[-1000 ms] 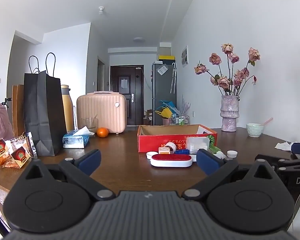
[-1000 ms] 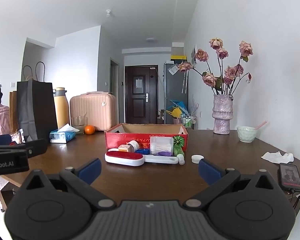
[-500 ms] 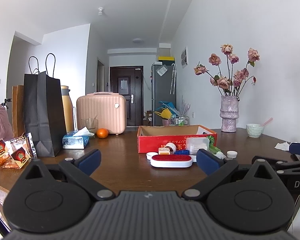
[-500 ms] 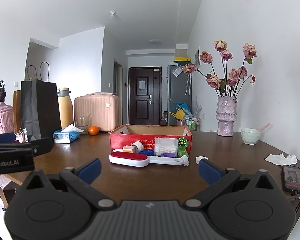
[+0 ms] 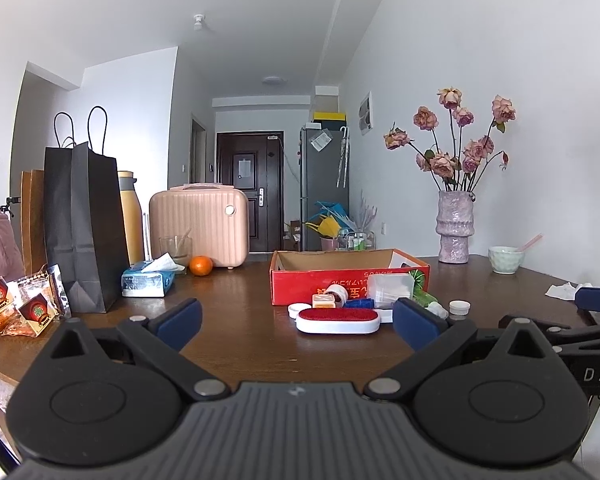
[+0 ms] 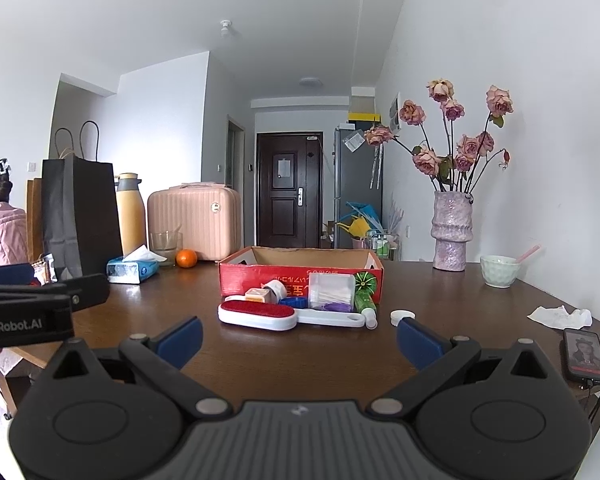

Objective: Organize rigid objects

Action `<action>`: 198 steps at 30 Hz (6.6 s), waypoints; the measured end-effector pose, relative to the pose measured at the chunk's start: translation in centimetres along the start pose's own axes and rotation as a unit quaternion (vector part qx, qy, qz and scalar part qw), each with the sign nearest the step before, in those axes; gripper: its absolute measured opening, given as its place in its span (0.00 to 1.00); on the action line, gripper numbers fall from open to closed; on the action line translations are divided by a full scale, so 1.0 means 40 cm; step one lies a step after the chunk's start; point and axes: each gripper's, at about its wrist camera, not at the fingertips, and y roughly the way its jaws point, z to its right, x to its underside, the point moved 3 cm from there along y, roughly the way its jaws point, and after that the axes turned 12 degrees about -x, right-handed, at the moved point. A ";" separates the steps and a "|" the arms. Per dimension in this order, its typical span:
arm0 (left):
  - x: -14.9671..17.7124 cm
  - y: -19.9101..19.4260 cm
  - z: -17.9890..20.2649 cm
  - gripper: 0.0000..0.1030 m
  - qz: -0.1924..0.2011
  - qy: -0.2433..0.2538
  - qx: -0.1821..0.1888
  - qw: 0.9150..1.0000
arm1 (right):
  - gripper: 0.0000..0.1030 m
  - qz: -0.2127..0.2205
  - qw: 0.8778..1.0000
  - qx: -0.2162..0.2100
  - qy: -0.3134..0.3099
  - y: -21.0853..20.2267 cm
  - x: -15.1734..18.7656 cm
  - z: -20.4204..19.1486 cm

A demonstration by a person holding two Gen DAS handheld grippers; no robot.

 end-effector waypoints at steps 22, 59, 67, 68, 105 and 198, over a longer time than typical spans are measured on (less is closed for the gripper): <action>0.005 0.005 0.006 1.00 -0.006 0.000 0.001 1.000 | 1.00 0.000 1.000 0.002 0.005 -0.002 0.003 0.009; 0.013 0.137 0.010 1.00 -0.043 0.014 -0.010 0.999 | 1.00 -0.021 0.999 0.028 0.030 0.096 0.015 0.102; 0.017 0.265 0.017 1.00 -0.025 -0.054 -0.009 0.998 | 1.00 -0.048 0.997 0.043 0.045 0.210 0.011 0.207; 0.015 0.285 0.017 1.00 -0.027 -0.062 0.002 0.998 | 1.00 -0.052 0.996 0.041 0.058 0.234 0.009 0.230; 0.075 0.795 0.090 0.55 -0.313 -0.093 0.130 0.936 | 0.12 -0.204 0.954 -0.038 0.214 0.707 0.016 0.485; -0.305 1.406 0.176 1.00 -0.286 0.030 0.063 0.956 | 0.46 -0.285 0.953 -0.030 0.098 1.263 -0.411 0.643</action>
